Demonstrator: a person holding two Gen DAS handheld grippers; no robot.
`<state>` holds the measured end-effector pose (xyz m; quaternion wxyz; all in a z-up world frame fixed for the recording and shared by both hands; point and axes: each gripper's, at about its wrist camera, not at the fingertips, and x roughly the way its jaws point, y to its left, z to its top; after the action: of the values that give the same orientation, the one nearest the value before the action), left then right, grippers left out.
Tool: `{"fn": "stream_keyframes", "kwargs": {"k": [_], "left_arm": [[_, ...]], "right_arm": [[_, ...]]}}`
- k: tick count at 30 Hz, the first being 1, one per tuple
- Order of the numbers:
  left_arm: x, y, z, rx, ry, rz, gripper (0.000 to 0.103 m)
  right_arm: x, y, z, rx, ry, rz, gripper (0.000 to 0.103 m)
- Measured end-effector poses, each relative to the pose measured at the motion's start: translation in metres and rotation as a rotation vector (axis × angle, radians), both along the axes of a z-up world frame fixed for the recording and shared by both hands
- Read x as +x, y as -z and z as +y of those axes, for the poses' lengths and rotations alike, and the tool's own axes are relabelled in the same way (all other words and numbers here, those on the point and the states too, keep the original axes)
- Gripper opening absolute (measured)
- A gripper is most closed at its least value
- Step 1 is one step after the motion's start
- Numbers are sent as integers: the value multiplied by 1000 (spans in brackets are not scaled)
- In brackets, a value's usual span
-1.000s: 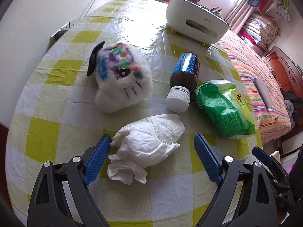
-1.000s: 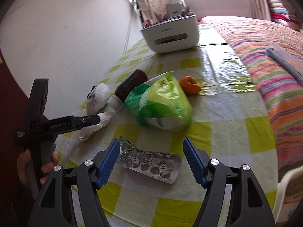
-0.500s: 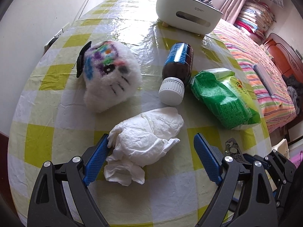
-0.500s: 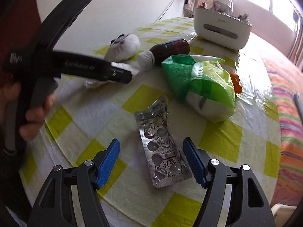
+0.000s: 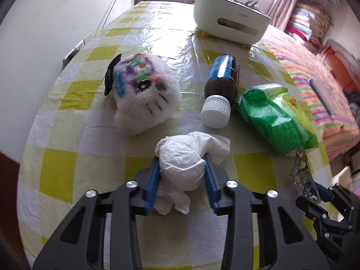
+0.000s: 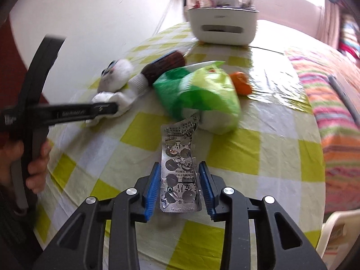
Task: Collect trash
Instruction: 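Grasp the white tissue with the left tool while the right tool grasps the silver blister pack, then carry the tissue with the left tool while the right tool carries the blister pack to the bin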
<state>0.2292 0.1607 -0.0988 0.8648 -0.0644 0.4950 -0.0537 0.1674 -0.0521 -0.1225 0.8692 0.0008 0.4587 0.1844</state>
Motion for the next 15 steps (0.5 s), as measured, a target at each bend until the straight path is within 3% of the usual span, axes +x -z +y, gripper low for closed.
{"fn": "stream_keyframes", "kwargs": {"k": [5,15], "left_arm": [[-1,-1,2,-17,-5,0,29],[-13,-6,-12,-22,20,-14,29]], "right_arm": [[-5,-8,-15,48,53,-21,34],[-13,-19,-36,47,88,-43,34]]}}
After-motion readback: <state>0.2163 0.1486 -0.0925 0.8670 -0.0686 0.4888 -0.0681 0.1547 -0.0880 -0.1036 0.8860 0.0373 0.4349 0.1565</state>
